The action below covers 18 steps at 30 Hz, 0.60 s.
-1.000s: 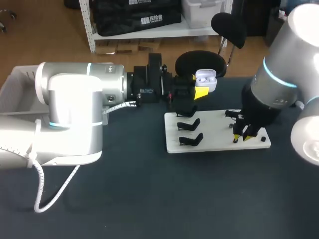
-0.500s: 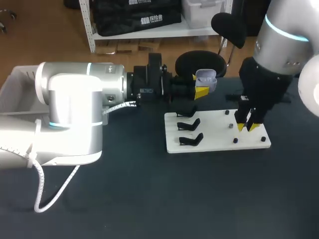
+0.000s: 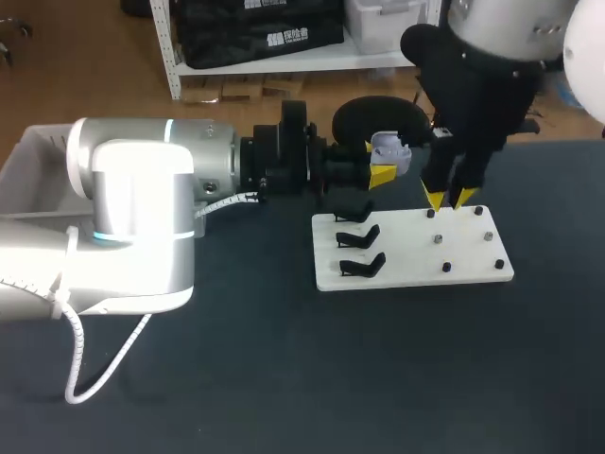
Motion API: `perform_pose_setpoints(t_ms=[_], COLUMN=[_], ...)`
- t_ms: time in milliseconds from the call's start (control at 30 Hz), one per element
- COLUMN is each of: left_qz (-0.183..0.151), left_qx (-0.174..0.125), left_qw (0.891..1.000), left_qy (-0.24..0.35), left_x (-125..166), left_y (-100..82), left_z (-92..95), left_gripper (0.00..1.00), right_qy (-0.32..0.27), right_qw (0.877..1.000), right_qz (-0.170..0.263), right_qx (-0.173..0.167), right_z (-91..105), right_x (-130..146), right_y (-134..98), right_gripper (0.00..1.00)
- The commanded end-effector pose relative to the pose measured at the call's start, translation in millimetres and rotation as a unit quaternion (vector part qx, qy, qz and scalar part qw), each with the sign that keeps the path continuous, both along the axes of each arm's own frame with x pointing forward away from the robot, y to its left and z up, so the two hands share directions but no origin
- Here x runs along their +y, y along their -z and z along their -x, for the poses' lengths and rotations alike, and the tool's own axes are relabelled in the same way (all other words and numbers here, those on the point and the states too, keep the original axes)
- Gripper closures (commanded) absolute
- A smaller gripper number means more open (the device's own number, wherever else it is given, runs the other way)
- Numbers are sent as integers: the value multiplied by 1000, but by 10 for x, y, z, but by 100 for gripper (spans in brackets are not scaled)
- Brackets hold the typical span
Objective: Pick up each earbud case from the left stands, insert the matching earbuds, close the lid, and place the case in the box.
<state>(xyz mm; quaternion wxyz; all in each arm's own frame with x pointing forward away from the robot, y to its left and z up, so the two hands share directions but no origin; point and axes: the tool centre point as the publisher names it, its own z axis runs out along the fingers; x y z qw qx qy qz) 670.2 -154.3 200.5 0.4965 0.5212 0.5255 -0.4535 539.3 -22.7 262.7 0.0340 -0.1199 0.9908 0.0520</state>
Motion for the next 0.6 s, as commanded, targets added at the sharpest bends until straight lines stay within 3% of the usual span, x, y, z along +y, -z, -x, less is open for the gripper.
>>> perform_pose_setpoints(t_ms=[33, 267, 600], left_qz=[3, 3, 3], left_qx=[-2, -2, -2], left_qw=[1000, 1000, 1000], left_qy=[-2, -2, -2], left_x=[1, 1, 1], left_y=[14, 14, 14], left_z=[7, 7, 7], left_gripper=[100, 100, 100], right_qy=[-15, -44, -73], right_qw=[1000, 999, 996], right_qz=[7, 1, -1], right_qx=[2, -24, -46], right_z=[-132, -357, -628], right_x=[160, 310, 388], right_y=[-139, -276, -258], right_gripper=[100, 100, 100])
